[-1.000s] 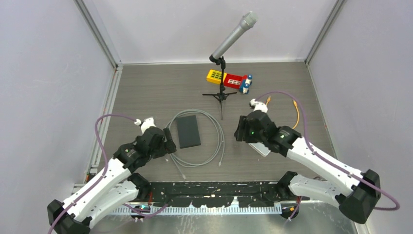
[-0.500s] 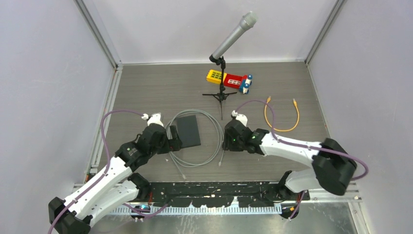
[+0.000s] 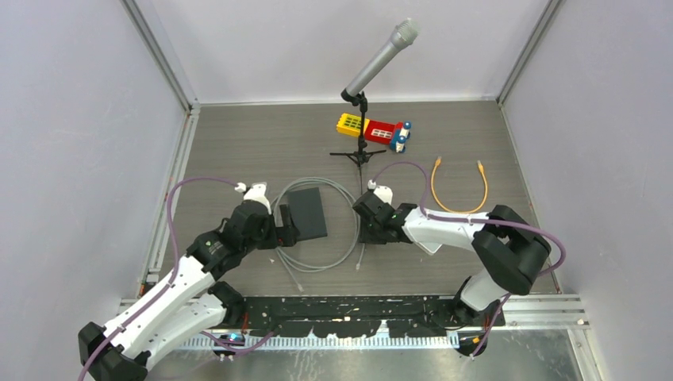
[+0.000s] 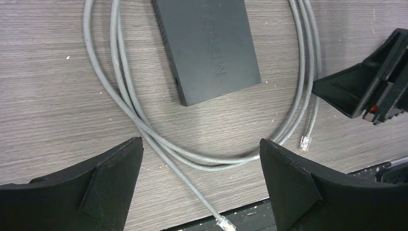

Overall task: Insert the plug into the switch port
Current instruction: Pick up the connector from the center of the board.

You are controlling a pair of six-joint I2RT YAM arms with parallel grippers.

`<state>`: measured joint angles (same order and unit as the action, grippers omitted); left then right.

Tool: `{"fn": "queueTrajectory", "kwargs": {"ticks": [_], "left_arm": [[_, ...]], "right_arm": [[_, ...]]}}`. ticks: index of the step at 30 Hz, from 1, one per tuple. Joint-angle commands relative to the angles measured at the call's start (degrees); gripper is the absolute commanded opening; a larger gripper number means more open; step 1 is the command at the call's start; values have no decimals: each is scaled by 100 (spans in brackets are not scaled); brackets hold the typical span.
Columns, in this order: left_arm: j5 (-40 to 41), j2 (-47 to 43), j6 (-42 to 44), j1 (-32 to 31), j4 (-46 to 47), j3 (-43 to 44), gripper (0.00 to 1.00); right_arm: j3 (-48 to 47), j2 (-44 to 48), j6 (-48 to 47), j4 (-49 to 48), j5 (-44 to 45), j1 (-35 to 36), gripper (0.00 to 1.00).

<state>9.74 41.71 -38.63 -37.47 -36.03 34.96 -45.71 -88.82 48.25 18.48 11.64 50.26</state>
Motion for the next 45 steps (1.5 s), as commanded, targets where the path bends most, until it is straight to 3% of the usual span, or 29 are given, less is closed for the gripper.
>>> {"fn": "queueTrajectory", "kwargs": {"ticks": [1, 6, 8, 13, 19, 27, 37, 45], "left_arm": [[-216, -148, 286, 29, 460, 101, 93], [-537, -345, 446, 24, 886, -53, 93], [-697, -380, 496, 25, 1094, -97, 93], [-1551, -266, 525, 21, 1788, -205, 93], [-2585, 133, 109, -64, 2681, -423, 86], [-2108, 399, 22, -1145, 2968, -296, 83], [-1895, 686, -225, -1671, 3277, -187, 77], [-1790, 443, -347, -1728, 3343, -43, 77]], "right_arm": [[-150, -145, 74, 7, 297, 19, 31], [-83, 27, 138, -40, 334, 14, 6], [-79, 202, 196, -22, 270, 15, 1], [-235, 752, 551, 297, 130, 17, 0], [123, 1512, 1340, -112, -249, 19, 0], [707, 2213, 2466, -835, -386, 17, 0], [884, 2835, 3105, -1159, -542, 11, 1], [789, 3114, 3225, -1055, -566, 14, 0]]}}
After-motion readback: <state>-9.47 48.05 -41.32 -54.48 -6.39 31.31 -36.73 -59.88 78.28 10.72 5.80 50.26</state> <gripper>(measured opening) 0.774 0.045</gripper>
